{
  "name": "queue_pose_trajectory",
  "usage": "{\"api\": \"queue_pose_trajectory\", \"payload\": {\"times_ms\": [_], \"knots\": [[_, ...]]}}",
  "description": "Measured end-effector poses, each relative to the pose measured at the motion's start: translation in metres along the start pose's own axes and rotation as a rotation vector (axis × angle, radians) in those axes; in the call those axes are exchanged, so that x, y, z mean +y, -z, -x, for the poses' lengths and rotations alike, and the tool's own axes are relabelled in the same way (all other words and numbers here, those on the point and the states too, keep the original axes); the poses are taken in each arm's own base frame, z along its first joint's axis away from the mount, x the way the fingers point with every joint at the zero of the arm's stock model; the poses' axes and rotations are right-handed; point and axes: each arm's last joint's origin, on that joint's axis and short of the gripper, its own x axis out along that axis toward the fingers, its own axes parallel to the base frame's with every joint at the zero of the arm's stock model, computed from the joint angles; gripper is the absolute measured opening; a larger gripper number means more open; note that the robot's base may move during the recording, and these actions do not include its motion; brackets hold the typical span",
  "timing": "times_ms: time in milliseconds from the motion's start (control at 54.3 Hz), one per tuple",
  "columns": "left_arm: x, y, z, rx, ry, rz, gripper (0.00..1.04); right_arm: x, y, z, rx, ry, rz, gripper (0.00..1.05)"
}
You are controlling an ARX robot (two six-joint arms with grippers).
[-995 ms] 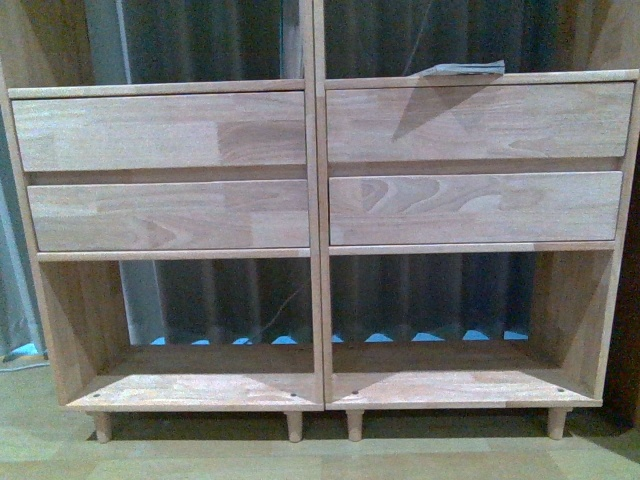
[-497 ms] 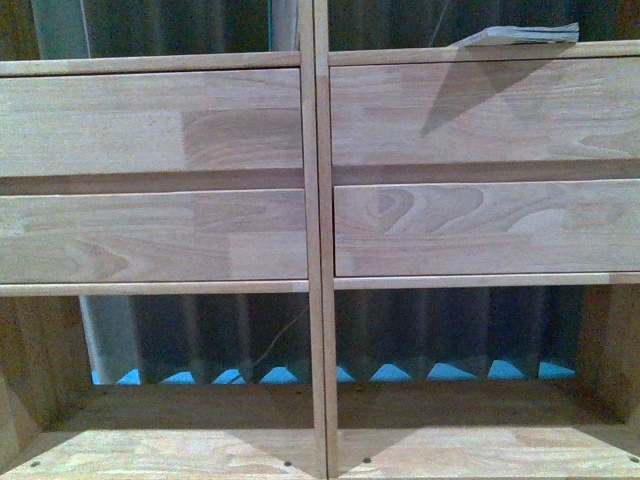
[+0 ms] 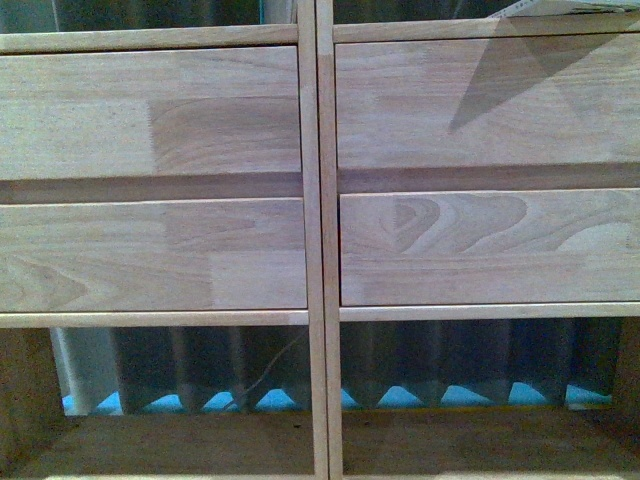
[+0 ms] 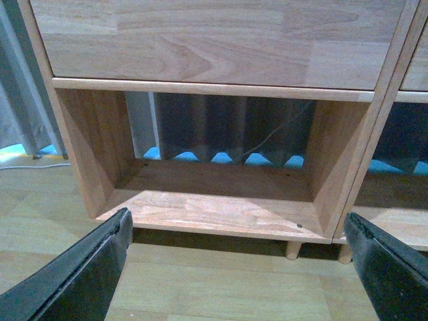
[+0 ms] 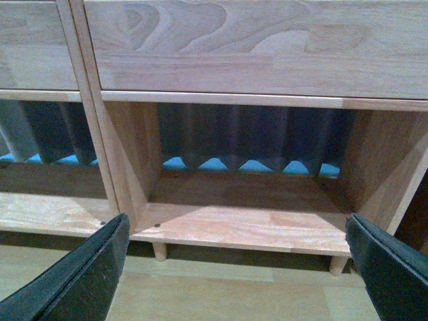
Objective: Organize books on shelf
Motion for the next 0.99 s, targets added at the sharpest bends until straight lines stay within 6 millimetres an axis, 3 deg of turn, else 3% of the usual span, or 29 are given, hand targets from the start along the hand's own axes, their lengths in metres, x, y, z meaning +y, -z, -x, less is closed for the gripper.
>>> {"api": "queue_pose_trajectory", "payload": {"times_ms": [774, 884, 921, 995], "knots": [[0.0, 0.0, 0.0, 0.0, 0.0, 0.0, 0.97, 0.0, 0.0, 0.0, 0.0, -0.002, 0.0, 0.98], [0.0, 0.0, 0.0, 0.0, 0.003, 0.0, 0.97, -0.004, -0.006, -0.006, 0.082, -0.305, -0.206, 0.98], [0.0, 0.0, 0.0, 0.0, 0.0, 0.0, 0.97, -0.009, -0.015, -0.011, 0.107, -0.406, -0.342, 0.98], [0.0, 0.0, 0.0, 0.0, 0.0, 0.0, 0.97, -0.013, -0.038, -0.02, 0.103, -0.52, -0.454, 0.98]]}}
